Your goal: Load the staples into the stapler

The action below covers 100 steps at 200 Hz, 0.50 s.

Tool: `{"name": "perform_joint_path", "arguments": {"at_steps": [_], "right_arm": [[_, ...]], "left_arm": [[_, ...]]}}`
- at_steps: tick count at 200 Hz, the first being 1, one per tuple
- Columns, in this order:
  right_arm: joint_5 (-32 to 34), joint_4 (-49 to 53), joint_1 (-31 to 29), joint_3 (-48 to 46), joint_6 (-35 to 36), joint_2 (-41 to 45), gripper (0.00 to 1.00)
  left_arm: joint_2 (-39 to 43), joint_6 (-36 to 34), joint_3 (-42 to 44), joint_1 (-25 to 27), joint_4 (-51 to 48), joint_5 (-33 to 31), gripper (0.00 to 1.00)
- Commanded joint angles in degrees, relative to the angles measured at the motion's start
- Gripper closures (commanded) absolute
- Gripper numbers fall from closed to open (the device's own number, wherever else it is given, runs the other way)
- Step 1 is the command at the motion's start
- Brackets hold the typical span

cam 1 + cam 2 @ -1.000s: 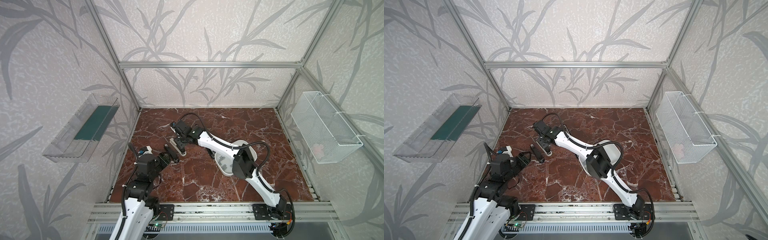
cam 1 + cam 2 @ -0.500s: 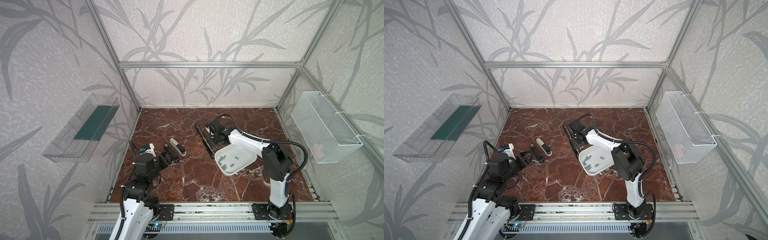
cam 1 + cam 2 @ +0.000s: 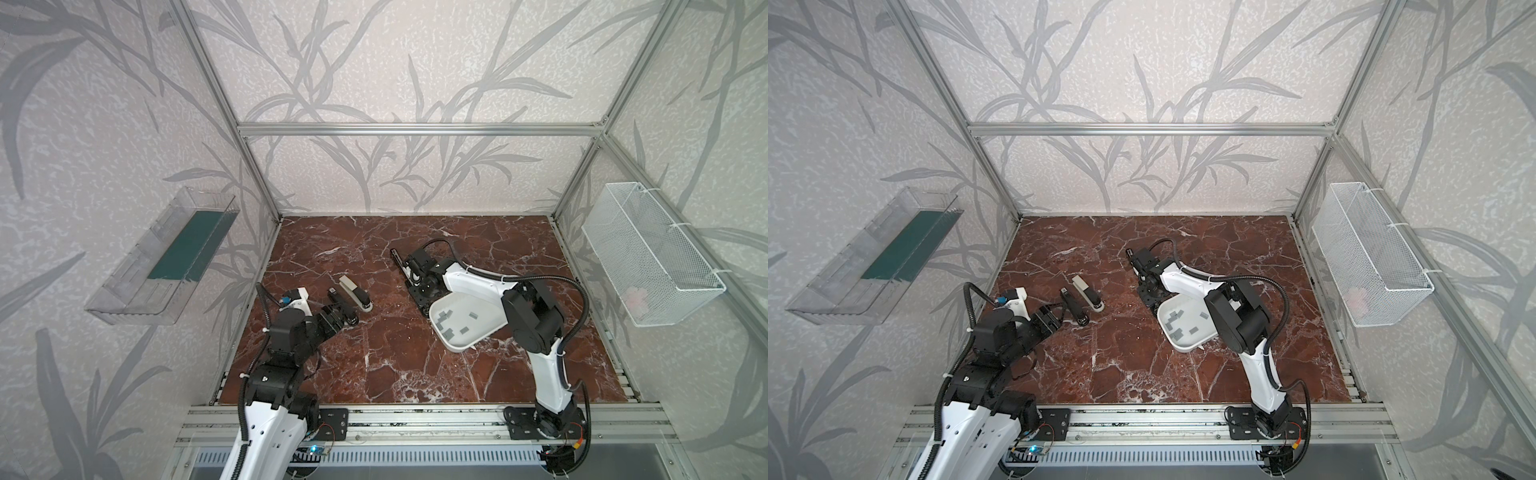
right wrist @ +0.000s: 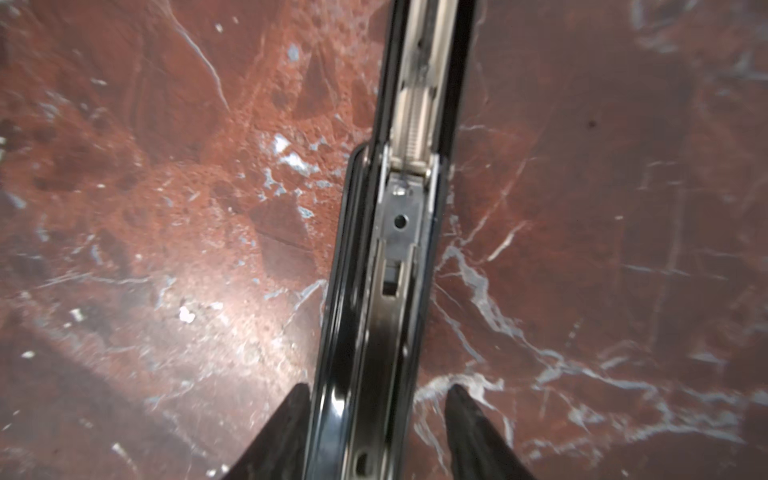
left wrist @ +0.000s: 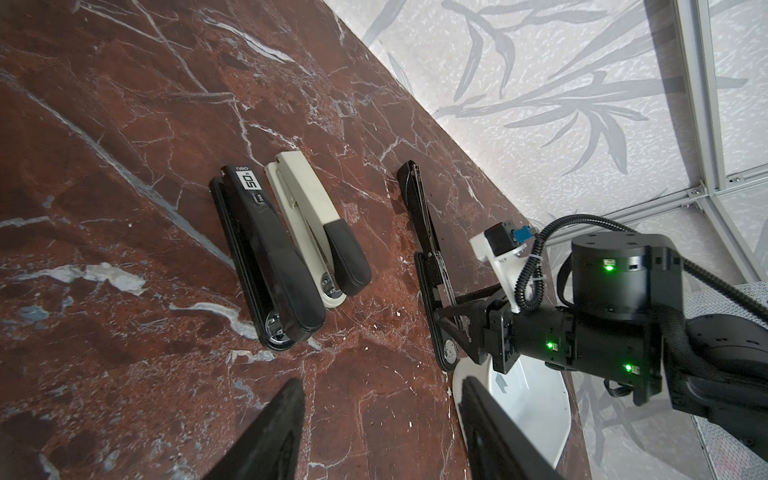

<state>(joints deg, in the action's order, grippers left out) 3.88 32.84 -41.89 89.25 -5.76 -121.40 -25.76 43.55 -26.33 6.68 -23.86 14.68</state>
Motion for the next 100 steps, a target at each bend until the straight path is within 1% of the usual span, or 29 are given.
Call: {"name": "perform_joint_path", "arguments": {"at_steps": [1,27,35,49,59,81,100], "right_arm": [[-0.94,1.68,0.14,2.48,0.75,-1.02,0.57],[-0.74,1.49,-1.5,2.09,0.49,-0.29,0.66],[0.27,1.63,-2.63,1.91,0.69,-0.06,0.68],[1.47,1.68,-4.68,1.86,0.98,0.2,0.81],[1.57,1.71,-5.93,1.83,0.95,0.16,0.85],[2.08,2.07,-8.5,1.12,0.51,0.56,0.88],[2.32,1.15,-11.27,-1.35,0.4,2.35,0.88]], "left_arm": [[0.36,-0.31,-1.01,-0.23,-1.04,0.19,0.38],[0.06,-0.22,-1.01,-0.22,-0.55,0.15,0.38],[-0.08,-0.13,-1.01,-0.26,-0.33,0.22,0.38],[-0.26,0.03,-0.92,-0.18,0.16,0.48,0.38],[-0.32,0.26,-0.83,-0.25,0.45,0.74,0.38],[-0.17,0.48,-0.74,-0.2,0.65,1.1,0.38],[0.11,0.4,-0.74,-0.23,0.41,1.34,0.38]]}}
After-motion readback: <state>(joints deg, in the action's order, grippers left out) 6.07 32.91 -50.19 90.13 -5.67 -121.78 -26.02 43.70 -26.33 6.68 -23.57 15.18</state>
